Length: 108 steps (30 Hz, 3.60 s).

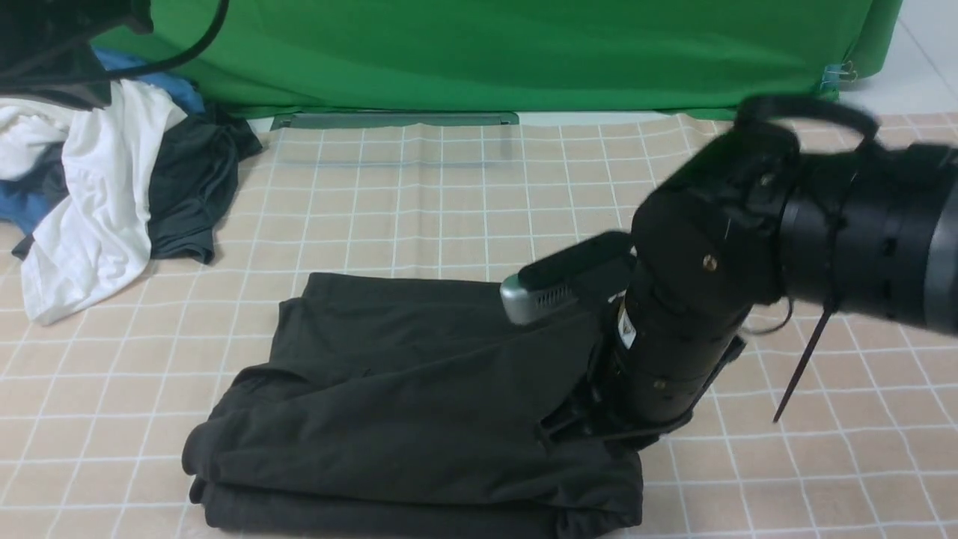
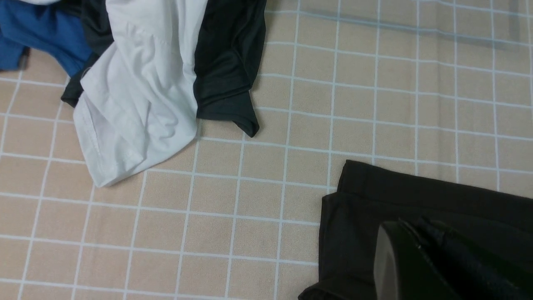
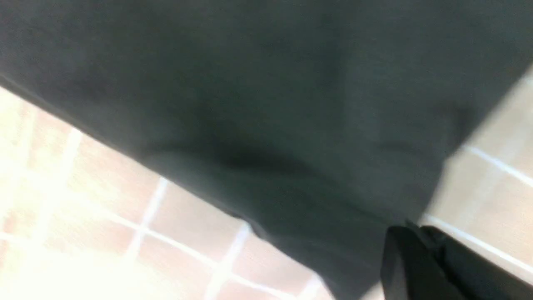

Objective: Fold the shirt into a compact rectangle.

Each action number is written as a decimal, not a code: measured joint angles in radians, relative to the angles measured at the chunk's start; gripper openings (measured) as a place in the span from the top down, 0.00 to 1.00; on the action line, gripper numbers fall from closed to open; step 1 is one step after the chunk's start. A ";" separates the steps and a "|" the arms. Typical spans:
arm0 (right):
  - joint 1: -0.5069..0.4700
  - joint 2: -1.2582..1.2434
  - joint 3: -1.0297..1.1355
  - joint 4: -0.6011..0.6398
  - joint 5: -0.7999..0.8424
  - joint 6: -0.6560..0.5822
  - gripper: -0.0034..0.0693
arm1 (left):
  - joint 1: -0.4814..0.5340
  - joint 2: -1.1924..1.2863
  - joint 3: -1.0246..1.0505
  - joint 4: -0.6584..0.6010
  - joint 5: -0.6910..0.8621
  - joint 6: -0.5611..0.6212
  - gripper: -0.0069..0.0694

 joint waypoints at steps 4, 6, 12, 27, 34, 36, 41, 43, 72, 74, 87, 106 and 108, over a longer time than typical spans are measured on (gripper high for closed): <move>0.000 0.049 0.078 0.033 -0.108 0.000 0.92 | 0.000 0.000 0.000 0.000 0.000 0.000 0.89; 0.000 0.065 0.101 0.028 -0.124 0.000 0.92 | 0.000 0.000 0.000 0.000 -0.001 0.000 0.89; 0.000 0.010 0.124 -0.035 -0.115 0.023 0.92 | 0.000 0.000 0.000 0.009 -0.003 0.000 0.89; -0.001 -0.788 0.135 -0.253 -0.003 0.006 0.92 | 0.000 0.001 0.000 0.005 -0.003 0.000 0.89; -0.001 -1.110 0.225 -0.254 -0.227 -0.169 0.92 | 0.000 0.001 0.000 -0.065 -0.042 0.000 0.89; -0.001 -1.202 0.286 -0.256 -0.313 -0.194 0.92 | 0.000 0.001 0.000 -0.086 -0.048 0.000 0.89; -0.001 -1.287 0.404 -0.257 -0.427 -0.312 0.92 | 0.000 0.001 0.000 -0.095 -0.056 0.004 0.89; -0.001 -1.286 0.417 -0.257 -0.436 -0.327 0.92 | 0.000 0.001 0.000 -0.097 -0.056 0.023 0.89; -0.001 -1.286 0.441 -0.257 -0.541 -0.328 0.86 | 0.000 0.001 0.000 -0.085 -0.057 0.060 0.89; -0.011 -1.286 0.494 -0.253 -0.603 -0.328 0.86 | 0.000 0.001 0.000 -0.071 -0.065 0.060 0.89; -0.543 -1.421 0.920 -0.199 -0.784 -0.328 0.81 | 0.000 0.001 0.000 -0.052 -0.164 0.063 0.89; -0.629 -1.728 1.207 -0.190 -0.745 -0.328 0.75 | 0.000 -0.034 0.001 -0.070 -0.010 0.107 0.89; -0.602 -1.728 1.207 -0.189 -0.746 -0.328 0.74 | 0.000 -0.051 0.001 -0.070 0.026 0.109 0.89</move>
